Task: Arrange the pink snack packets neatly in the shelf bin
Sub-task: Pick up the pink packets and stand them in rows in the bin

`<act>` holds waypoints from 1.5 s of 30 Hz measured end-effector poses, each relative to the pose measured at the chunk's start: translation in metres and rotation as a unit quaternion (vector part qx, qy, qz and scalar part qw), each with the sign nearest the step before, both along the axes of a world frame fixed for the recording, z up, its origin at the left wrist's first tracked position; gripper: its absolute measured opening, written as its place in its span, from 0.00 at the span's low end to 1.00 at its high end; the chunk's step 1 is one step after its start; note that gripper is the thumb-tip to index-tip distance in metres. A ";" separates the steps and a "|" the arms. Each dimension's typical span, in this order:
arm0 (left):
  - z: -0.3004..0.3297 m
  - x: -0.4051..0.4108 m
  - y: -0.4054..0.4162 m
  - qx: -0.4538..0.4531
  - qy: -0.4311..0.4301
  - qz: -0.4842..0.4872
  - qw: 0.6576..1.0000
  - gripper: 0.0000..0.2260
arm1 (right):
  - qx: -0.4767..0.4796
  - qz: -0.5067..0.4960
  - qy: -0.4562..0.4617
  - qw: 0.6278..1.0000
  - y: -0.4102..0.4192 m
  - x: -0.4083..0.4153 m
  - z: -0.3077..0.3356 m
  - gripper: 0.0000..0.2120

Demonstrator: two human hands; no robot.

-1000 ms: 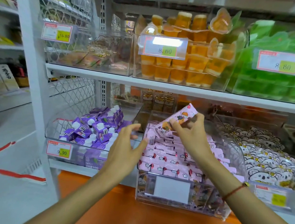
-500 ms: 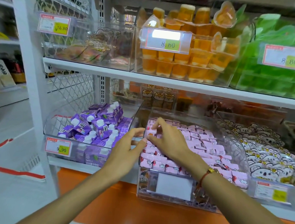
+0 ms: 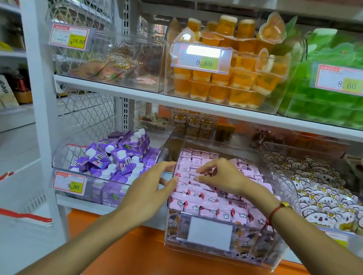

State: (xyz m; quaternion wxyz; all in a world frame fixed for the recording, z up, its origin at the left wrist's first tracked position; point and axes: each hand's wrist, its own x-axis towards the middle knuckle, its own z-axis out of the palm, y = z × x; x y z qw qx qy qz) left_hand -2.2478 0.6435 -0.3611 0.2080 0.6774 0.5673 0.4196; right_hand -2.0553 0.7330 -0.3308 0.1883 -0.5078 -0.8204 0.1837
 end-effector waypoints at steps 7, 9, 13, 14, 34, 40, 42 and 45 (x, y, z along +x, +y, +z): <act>-0.001 0.001 0.000 -0.001 -0.019 0.002 1.000 0.15 | -0.055 0.005 0.014 0.998 0.007 -0.004 0.007 0.06; -0.001 0.001 0.000 0.000 -0.018 0.002 1.000 0.15 | -0.120 0.005 0.052 0.991 0.009 -0.003 0.013 0.04; -0.002 0.002 0.001 0.003 -0.029 0.002 1.000 0.14 | -0.132 -0.012 0.037 0.991 0.012 -0.007 0.020 0.05; -0.002 0.002 0.001 0.003 -0.029 0.000 1.000 0.13 | -0.093 -0.011 0.012 0.996 0.011 -0.011 0.018 0.05; 0.015 0.023 -0.010 0.251 0.110 -0.061 0.960 0.26 | -0.060 -0.148 0.605 0.780 -0.067 0.007 0.015 0.08; 0.028 0.031 -0.015 0.121 -0.165 -0.058 0.977 0.13 | -0.151 -0.118 0.622 0.759 -0.072 0.015 0.017 0.11; 0.032 0.033 -0.013 0.002 -0.324 -0.059 0.944 0.07 | -0.094 -0.125 0.545 0.823 -0.073 0.017 0.015 0.15; 0.033 0.030 -0.013 -0.080 -0.379 -0.046 0.921 0.12 | 0.066 -0.049 0.354 0.931 -0.079 0.017 0.014 0.26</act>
